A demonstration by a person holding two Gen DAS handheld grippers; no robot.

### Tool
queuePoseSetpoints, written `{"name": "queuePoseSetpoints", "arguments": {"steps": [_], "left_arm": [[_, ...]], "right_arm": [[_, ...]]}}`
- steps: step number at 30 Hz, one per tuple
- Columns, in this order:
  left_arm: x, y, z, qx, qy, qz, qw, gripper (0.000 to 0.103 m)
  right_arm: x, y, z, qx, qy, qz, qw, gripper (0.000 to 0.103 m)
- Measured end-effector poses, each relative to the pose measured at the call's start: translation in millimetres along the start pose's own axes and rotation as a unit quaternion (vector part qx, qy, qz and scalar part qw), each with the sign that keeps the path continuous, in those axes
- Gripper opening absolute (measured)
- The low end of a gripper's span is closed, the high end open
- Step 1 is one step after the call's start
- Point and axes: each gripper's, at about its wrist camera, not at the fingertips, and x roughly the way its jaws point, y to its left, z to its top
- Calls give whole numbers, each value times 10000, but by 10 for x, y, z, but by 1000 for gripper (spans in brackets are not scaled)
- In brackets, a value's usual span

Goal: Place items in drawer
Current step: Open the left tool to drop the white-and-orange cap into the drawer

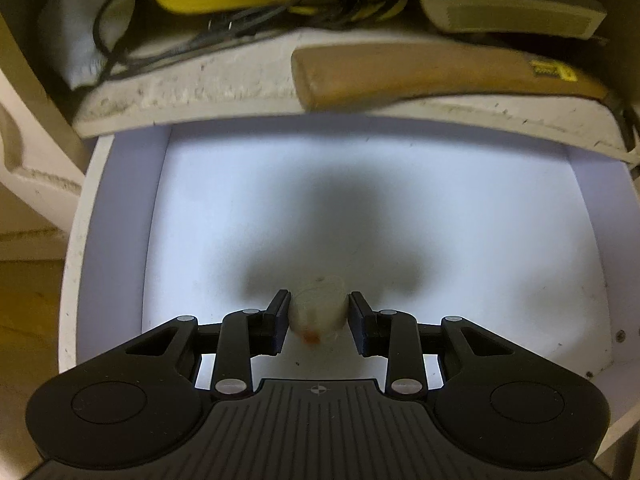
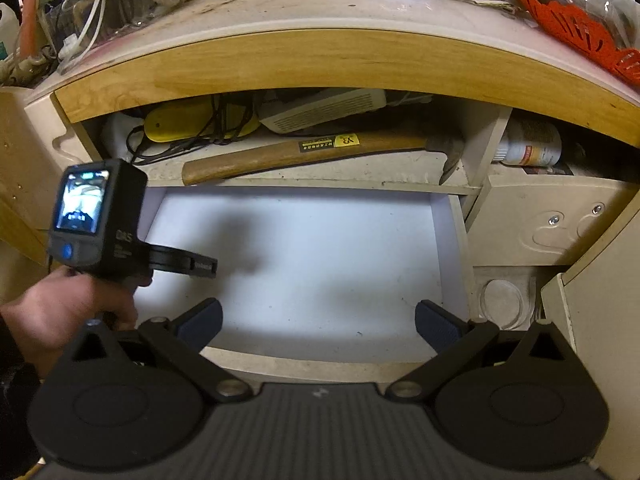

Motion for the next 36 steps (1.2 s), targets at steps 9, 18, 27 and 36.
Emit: {"name": "queuePoseSetpoints", "arguments": {"steps": [9,18,27,36], "left_arm": [[108,18,-39,27,220,46,9997,34],[50,25,-53,-92,205,59,9997,95],[5,49,-78,-122,109,169,9997,99],[-154,-26,-79,-48,23,193,9998,99]], "right_arm": [[4,6,0,10,12,33,10000,103],[8,-7,1,47,22,30,10000,103],[9,-9,2,67,22,29,10000,103],[8,-2,-3,63,34,36,10000,103]]}}
